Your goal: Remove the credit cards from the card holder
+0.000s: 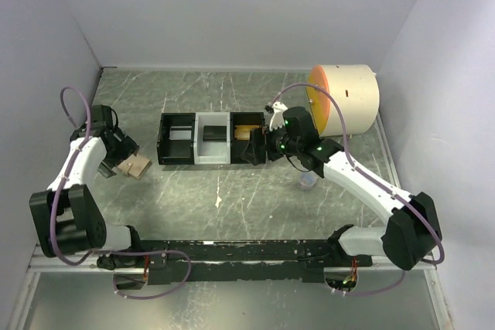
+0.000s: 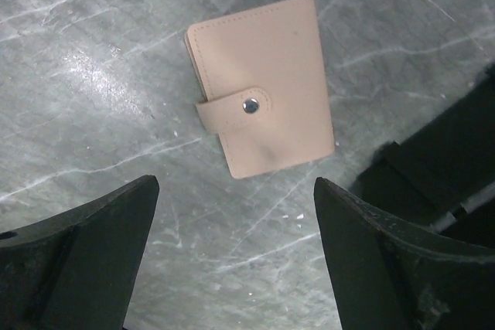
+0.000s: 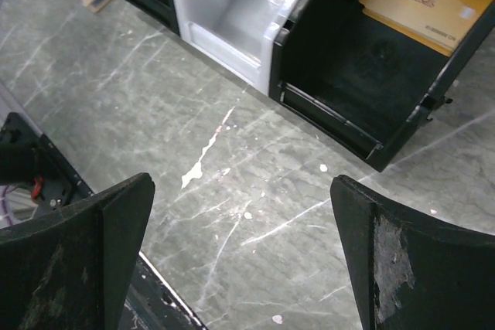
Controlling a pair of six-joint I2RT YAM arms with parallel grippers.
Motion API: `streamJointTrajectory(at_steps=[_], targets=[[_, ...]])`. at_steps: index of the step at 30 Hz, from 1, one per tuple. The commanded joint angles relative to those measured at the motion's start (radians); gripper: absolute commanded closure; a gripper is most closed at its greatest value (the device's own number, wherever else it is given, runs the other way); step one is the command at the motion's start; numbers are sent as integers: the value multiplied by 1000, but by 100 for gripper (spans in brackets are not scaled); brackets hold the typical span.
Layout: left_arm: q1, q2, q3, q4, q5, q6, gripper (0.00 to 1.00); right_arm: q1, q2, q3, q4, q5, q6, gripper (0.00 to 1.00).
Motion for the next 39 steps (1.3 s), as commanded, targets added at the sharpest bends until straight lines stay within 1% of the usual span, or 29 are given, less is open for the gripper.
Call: streamJointTrajectory(at_steps=[1,5,6,7,8,10,12,14,19,22,25,30,34,36,39], targets=[[32,69,5,69,39,-28,6,5,40,41,-32,68,-6,0],[43,100,-17,114,9,-84,7,4,78,60,-64,107,15,0],[47,104,-24,131,24,-90,1,4,88,69,-77,112,18,0],[48,108,-30,145,34,-96,5,4,97,75,-88,115,15,0],[48,112,-33,155,38,-101,7,4,106,77,-95,116,11,0],[50,118,-37,167,30,-112,8,5,117,78,-102,119,10,0],[48,129,-37,172,17,-115,14,5,125,77,-103,123,13,0],[51,140,-41,175,13,-117,15,5,131,77,-96,123,16,0],[58,183,-77,215,24,-126,21,5,155,118,-95,123,23,0],[59,202,-102,249,38,-111,30,5,165,129,-112,123,20,0],[59,211,-108,228,25,-113,35,5,172,125,-111,117,22,0],[60,157,-150,208,18,-105,47,5,202,107,-86,51,65,0],[59,110,-195,214,76,-62,56,5,237,90,-47,-16,121,0],[59,93,-214,214,121,-47,57,15,257,90,-31,-30,146,0],[52,60,-227,202,168,-53,59,43,302,95,-43,11,189,0]])
